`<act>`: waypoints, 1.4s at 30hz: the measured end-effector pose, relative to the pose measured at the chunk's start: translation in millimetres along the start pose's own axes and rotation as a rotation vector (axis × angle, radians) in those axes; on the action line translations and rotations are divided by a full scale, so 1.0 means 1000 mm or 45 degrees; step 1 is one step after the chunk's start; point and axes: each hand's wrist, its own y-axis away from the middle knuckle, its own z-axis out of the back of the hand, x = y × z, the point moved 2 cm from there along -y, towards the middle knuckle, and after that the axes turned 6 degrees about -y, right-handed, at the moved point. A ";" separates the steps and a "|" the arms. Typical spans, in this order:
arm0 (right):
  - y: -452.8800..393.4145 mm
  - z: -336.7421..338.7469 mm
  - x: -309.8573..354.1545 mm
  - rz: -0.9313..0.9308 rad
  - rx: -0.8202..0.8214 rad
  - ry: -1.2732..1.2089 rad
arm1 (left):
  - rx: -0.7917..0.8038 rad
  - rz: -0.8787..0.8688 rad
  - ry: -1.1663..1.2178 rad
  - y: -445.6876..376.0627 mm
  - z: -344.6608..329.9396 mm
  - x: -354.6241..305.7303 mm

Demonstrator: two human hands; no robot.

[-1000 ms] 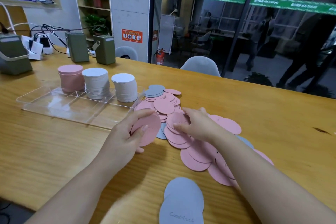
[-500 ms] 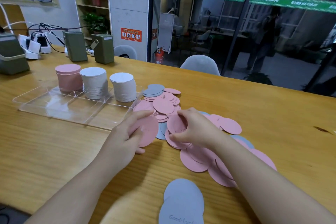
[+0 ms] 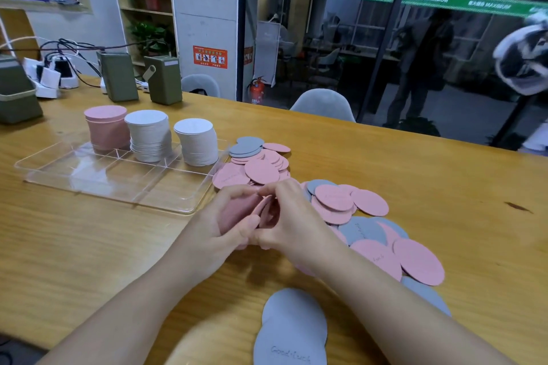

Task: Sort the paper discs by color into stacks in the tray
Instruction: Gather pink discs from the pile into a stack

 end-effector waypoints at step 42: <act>-0.003 0.030 -0.021 -0.193 0.095 0.320 | -0.206 0.108 -0.052 -0.003 0.009 0.005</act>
